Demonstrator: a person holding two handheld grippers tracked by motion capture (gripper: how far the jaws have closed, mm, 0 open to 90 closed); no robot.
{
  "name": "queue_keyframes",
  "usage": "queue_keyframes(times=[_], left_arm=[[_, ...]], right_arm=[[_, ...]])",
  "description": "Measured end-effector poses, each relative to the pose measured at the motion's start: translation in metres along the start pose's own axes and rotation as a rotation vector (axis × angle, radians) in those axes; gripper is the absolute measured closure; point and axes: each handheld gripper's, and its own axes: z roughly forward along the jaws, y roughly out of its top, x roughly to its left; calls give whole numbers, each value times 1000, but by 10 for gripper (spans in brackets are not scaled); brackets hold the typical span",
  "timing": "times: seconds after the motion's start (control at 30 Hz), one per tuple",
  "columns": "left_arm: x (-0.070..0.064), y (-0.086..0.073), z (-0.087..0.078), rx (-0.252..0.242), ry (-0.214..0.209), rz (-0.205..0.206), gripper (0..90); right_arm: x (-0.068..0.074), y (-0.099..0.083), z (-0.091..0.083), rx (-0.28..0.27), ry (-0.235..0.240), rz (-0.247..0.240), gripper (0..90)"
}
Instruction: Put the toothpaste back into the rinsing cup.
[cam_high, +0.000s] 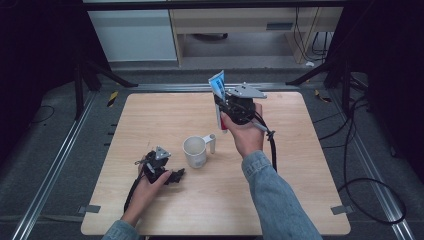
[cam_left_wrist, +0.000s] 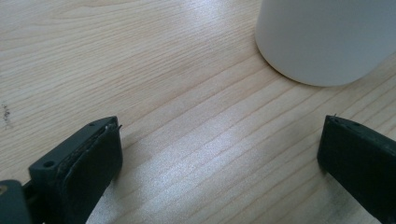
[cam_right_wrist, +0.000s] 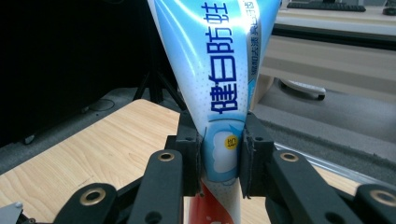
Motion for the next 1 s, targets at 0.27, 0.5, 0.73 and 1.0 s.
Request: queue_keyframes(times=[0.27, 0.5, 0.73, 1.0], left_arm=[[0, 0, 0, 1, 1, 0, 0], [0, 0, 0, 0, 1, -1, 0], [0, 0, 0, 0, 1, -1, 0], [0, 0, 0, 0, 1, -1, 0]], right_arm=[[6, -1, 4, -30, 31, -13, 731], [13, -1, 6, -62, 40, -17, 729], [20, -1, 9, -89, 57, -6, 729], [28, -1, 10, -108, 69, -3, 728]])
